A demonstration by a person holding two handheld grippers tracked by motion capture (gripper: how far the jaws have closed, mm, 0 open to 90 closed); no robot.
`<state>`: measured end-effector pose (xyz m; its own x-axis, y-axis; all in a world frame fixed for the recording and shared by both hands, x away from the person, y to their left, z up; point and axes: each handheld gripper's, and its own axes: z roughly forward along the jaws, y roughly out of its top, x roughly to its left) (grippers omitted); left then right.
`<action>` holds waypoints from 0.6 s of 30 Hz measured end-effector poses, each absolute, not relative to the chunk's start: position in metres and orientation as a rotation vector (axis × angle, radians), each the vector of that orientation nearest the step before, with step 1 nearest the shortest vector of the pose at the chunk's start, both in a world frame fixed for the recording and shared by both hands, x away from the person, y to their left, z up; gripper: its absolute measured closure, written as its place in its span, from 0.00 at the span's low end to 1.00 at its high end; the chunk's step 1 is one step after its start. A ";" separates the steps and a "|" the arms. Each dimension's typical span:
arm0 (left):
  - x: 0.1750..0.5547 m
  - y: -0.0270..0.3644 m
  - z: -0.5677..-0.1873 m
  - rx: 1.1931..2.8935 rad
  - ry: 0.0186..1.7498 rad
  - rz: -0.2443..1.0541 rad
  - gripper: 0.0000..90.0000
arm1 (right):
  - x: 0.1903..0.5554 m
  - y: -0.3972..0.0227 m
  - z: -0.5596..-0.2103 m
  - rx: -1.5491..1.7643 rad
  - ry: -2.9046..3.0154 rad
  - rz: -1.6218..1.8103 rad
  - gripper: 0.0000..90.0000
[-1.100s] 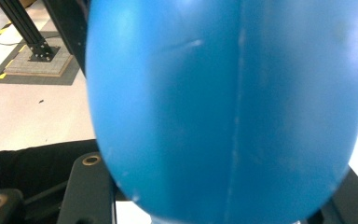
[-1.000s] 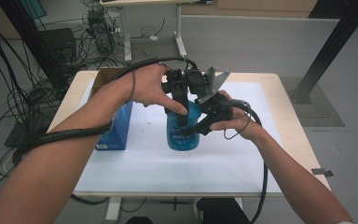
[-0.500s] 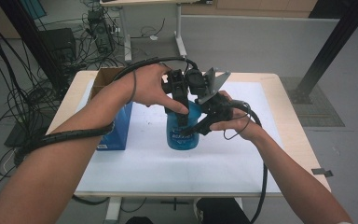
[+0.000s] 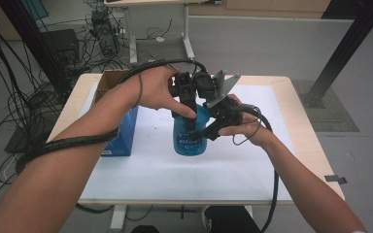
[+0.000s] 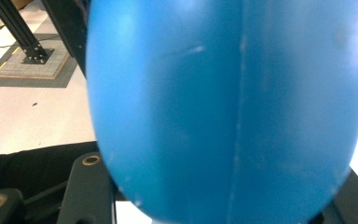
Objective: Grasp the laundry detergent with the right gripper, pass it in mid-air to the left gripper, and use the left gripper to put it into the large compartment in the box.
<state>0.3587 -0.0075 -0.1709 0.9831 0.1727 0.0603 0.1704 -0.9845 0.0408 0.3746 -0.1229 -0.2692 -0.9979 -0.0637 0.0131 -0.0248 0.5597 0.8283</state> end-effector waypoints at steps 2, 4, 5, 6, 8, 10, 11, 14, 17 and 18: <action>0.358 -0.008 -0.171 3.095 0.260 0.103 0.40 | 0.374 -0.123 -0.269 0.080 -2.740 -1.455 0.48; 0.358 -0.008 -0.170 3.099 0.249 0.108 0.40 | 0.374 -0.123 -0.269 0.083 -2.744 -1.457 0.48; 0.358 -0.008 -0.170 3.095 0.257 0.110 0.40 | 0.374 -0.123 -0.269 0.088 -2.743 -1.460 0.48; 0.357 -0.008 -0.171 3.081 0.276 0.114 0.40 | 0.374 -0.123 -0.269 0.088 -2.743 -1.459 0.48; 0.356 -0.008 -0.171 3.079 0.276 0.113 0.40 | 0.374 -0.123 -0.269 0.087 -2.742 -1.458 0.48; 0.356 -0.008 -0.171 3.077 0.275 0.119 0.40 | 0.374 -0.124 -0.268 0.084 -2.743 -1.456 0.48; 0.356 -0.008 -0.171 3.075 0.279 0.121 0.40 | 0.374 -0.124 -0.268 0.085 -2.745 -1.457 0.48; 0.356 -0.009 -0.171 3.074 0.284 0.121 0.40 | 0.374 -0.124 -0.268 0.085 -2.746 -1.458 0.48; 0.355 -0.009 -0.170 3.074 0.285 0.122 0.40 | 0.374 -0.125 -0.268 0.085 -2.745 -1.460 0.48; 0.355 -0.009 -0.171 3.076 0.284 0.123 0.40 | 0.374 -0.125 -0.268 0.086 -2.746 -1.460 0.48</action>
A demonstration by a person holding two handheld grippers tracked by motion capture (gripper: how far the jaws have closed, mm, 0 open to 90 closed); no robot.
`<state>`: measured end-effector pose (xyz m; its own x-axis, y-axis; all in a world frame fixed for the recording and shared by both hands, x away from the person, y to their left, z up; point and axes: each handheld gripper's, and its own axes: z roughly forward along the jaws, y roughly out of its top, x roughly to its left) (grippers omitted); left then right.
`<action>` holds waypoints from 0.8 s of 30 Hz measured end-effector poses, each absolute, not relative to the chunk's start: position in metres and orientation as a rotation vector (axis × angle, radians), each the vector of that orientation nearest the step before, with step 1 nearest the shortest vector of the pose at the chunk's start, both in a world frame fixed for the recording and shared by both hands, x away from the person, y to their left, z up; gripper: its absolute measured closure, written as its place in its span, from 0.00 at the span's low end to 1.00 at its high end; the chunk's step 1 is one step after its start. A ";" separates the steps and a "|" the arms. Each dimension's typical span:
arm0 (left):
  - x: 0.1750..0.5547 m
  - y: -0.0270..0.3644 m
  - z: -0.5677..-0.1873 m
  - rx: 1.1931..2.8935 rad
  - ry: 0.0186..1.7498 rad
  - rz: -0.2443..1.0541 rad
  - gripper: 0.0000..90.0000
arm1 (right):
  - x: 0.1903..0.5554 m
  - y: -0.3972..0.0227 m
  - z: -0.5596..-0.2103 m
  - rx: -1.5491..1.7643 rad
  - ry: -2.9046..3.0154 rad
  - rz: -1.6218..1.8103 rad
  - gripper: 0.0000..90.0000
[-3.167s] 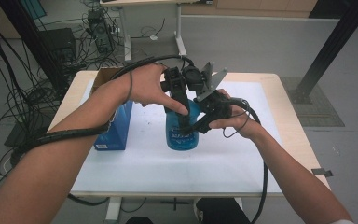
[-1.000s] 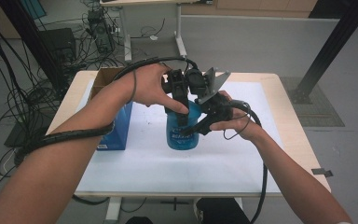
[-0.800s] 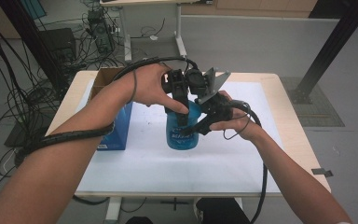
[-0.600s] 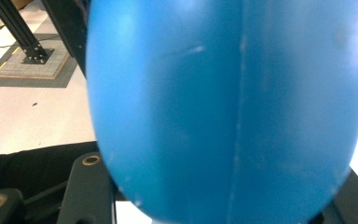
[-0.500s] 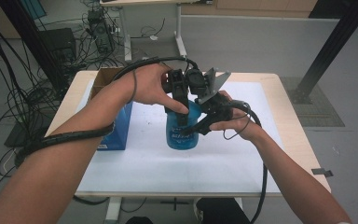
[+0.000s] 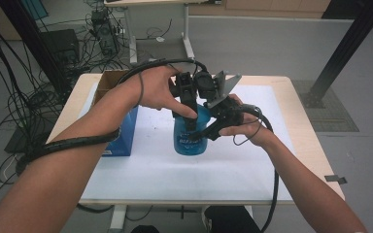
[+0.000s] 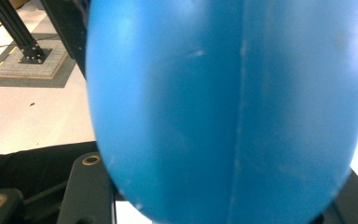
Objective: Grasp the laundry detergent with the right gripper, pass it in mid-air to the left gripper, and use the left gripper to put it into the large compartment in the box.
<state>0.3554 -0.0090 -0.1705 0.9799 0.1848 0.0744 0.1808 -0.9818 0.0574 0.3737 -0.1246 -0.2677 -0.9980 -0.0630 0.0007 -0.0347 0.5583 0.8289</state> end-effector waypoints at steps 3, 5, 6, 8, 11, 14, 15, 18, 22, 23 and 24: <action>0.355 -0.009 -0.171 3.081 0.287 0.118 0.41 | 0.374 -0.125 -0.268 0.091 -2.743 -1.460 0.48; 0.355 -0.009 -0.170 3.083 0.285 0.118 0.41 | 0.373 -0.125 -0.268 0.092 -2.741 -1.460 0.48; 0.355 -0.010 -0.170 3.084 0.282 0.122 0.41 | 0.373 -0.125 -0.268 0.090 -2.741 -1.461 0.48; 0.355 -0.010 -0.170 3.083 0.287 0.128 0.41 | 0.373 -0.125 -0.268 0.089 -2.743 -1.466 0.48; 0.355 -0.010 -0.170 3.087 0.290 0.123 0.41 | 0.374 -0.125 -0.268 0.088 -2.742 -1.465 0.48; 0.355 -0.010 -0.170 3.084 0.293 0.127 0.41 | 0.374 -0.125 -0.268 0.091 -2.740 -1.469 0.48; 0.355 -0.010 -0.170 3.086 0.295 0.124 0.41 | 0.374 -0.125 -0.268 0.086 -2.740 -1.467 0.48; 0.356 -0.010 -0.171 3.083 0.299 0.123 0.41 | 0.374 -0.125 -0.269 0.087 -2.740 -1.467 0.47; 0.356 -0.010 -0.171 3.080 0.304 0.124 0.41 | 0.374 -0.125 -0.269 0.080 -2.737 -1.464 0.47; 0.356 -0.010 -0.171 3.081 0.304 0.124 0.41 | 0.375 -0.125 -0.269 0.083 -2.737 -1.467 0.47; 0.356 -0.009 -0.171 3.080 0.305 0.124 0.41 | 0.375 -0.124 -0.269 0.082 -2.738 -1.469 0.47</action>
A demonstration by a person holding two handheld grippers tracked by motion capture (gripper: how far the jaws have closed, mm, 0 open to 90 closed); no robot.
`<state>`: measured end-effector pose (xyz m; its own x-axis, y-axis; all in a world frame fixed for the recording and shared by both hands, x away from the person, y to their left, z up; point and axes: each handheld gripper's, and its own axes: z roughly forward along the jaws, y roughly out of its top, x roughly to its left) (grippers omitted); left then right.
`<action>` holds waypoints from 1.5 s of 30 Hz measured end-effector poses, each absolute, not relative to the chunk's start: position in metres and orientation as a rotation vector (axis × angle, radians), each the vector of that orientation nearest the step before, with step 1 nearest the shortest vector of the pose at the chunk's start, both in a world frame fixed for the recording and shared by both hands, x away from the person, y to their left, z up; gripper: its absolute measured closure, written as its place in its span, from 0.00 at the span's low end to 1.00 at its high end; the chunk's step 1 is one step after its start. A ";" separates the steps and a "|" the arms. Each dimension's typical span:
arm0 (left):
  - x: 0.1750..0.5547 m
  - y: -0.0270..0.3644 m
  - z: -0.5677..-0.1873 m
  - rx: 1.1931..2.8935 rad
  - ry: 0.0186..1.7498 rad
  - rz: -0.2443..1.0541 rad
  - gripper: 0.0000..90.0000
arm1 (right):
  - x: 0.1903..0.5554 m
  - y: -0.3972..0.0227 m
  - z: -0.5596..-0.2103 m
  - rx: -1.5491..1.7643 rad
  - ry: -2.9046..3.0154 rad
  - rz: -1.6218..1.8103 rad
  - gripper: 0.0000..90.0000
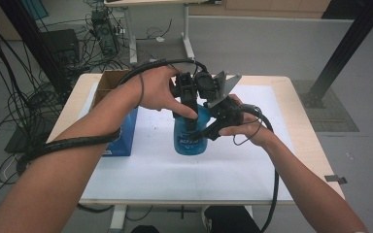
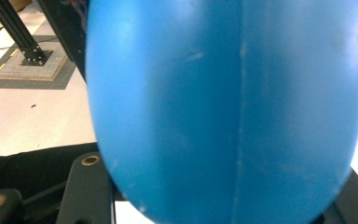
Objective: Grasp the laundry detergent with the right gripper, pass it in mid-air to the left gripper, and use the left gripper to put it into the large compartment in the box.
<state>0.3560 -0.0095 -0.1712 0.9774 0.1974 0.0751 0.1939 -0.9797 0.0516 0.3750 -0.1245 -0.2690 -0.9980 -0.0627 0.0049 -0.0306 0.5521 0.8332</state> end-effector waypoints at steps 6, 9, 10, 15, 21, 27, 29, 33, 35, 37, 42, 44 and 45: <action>0.356 -0.009 -0.171 3.080 0.308 0.132 0.41 | 0.375 -0.124 -0.269 0.075 -2.736 -1.472 0.47; 0.357 -0.009 -0.171 3.083 0.309 0.125 0.41 | 0.376 -0.124 -0.269 0.075 -2.735 -1.472 0.47; 0.357 -0.009 -0.171 3.081 0.312 0.122 0.41 | 0.376 -0.124 -0.269 0.073 -2.734 -1.473 0.47; 0.357 -0.010 -0.172 3.073 0.320 0.122 0.41 | 0.376 -0.125 -0.269 0.074 -2.734 -1.473 0.47; 0.357 -0.010 -0.172 3.075 0.318 0.126 0.41 | 0.376 -0.125 -0.269 0.071 -2.734 -1.474 0.47; 0.356 -0.010 -0.172 3.080 0.318 0.123 0.41 | 0.375 -0.125 -0.269 0.070 -2.737 -1.471 0.46; 0.356 -0.010 -0.172 3.076 0.323 0.127 0.41 | 0.376 -0.125 -0.269 0.069 -2.735 -1.474 0.46; 0.356 -0.010 -0.171 3.078 0.325 0.129 0.41 | 0.376 -0.125 -0.269 0.069 -2.733 -1.480 0.46; 0.356 -0.010 -0.172 3.079 0.323 0.132 0.41 | 0.376 -0.124 -0.269 0.071 -2.734 -1.480 0.46; 0.356 -0.010 -0.172 3.082 0.321 0.130 0.41 | 0.376 -0.124 -0.270 0.074 -2.735 -1.479 0.46; 0.356 -0.010 -0.172 3.085 0.321 0.131 0.41 | 0.376 -0.124 -0.270 0.071 -2.734 -1.476 0.46; 0.356 -0.010 -0.172 3.083 0.324 0.132 0.41 | 0.376 -0.125 -0.270 0.069 -2.734 -1.478 0.46; 0.356 -0.010 -0.172 3.083 0.324 0.131 0.41 | 0.376 -0.125 -0.270 0.067 -2.731 -1.480 0.46</action>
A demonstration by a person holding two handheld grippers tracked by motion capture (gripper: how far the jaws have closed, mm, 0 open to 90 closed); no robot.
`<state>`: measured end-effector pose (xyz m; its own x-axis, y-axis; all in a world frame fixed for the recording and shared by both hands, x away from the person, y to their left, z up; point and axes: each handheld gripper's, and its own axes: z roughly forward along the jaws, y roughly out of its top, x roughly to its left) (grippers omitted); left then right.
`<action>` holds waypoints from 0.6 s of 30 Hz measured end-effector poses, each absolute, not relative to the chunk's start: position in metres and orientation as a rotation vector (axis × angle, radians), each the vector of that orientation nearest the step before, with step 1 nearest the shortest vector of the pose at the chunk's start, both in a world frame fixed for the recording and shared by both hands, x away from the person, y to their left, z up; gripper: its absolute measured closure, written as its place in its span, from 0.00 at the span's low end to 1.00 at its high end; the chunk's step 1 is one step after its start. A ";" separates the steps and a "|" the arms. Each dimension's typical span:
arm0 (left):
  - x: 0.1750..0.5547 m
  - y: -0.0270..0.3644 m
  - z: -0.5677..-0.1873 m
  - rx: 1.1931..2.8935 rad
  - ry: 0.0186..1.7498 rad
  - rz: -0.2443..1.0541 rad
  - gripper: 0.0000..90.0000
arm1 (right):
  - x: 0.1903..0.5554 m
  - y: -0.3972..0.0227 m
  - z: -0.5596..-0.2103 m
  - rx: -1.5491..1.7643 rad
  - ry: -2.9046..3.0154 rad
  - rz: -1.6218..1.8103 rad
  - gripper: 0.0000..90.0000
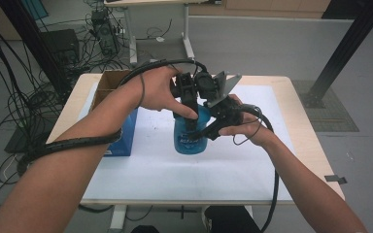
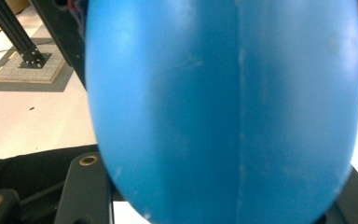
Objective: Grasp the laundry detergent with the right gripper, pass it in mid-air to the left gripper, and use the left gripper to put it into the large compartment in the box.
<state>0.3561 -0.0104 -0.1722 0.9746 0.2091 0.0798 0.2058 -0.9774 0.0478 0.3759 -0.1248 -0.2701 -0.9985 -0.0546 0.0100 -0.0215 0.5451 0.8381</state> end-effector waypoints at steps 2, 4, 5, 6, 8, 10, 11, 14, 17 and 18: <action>0.357 -0.011 -0.172 3.090 0.313 0.131 0.41 | 0.376 -0.125 -0.270 0.067 -2.727 -1.480 0.46; 0.356 -0.011 -0.172 3.087 0.320 0.134 0.41 | 0.376 -0.125 -0.270 0.064 -2.724 -1.480 0.46; 0.356 -0.011 -0.172 3.087 0.323 0.135 0.41 | 0.376 -0.125 -0.271 0.065 -2.723 -1.481 0.45; 0.356 -0.011 -0.173 3.086 0.327 0.136 0.41 | 0.376 -0.125 -0.271 0.070 -2.723 -1.485 0.45; 0.357 -0.012 -0.172 3.104 0.307 0.124 0.41 | 0.377 -0.125 -0.271 0.072 -2.716 -1.490 0.45; 0.357 -0.012 -0.173 3.098 0.316 0.118 0.41 | 0.377 -0.126 -0.271 0.072 -2.706 -1.495 0.43; 0.357 -0.012 -0.173 3.101 0.318 0.117 0.41 | 0.377 -0.126 -0.270 0.074 -2.702 -1.499 0.42; 0.357 -0.012 -0.173 3.106 0.315 0.129 0.41 | 0.378 -0.128 -0.271 0.078 -2.702 -1.500 0.38; 0.358 -0.012 -0.171 3.115 0.311 0.123 0.41 | 0.376 -0.128 -0.273 0.068 -2.726 -1.457 0.32; 0.358 -0.012 -0.170 3.119 0.311 0.124 0.41 | 0.376 -0.128 -0.274 0.058 -2.744 -1.443 0.30</action>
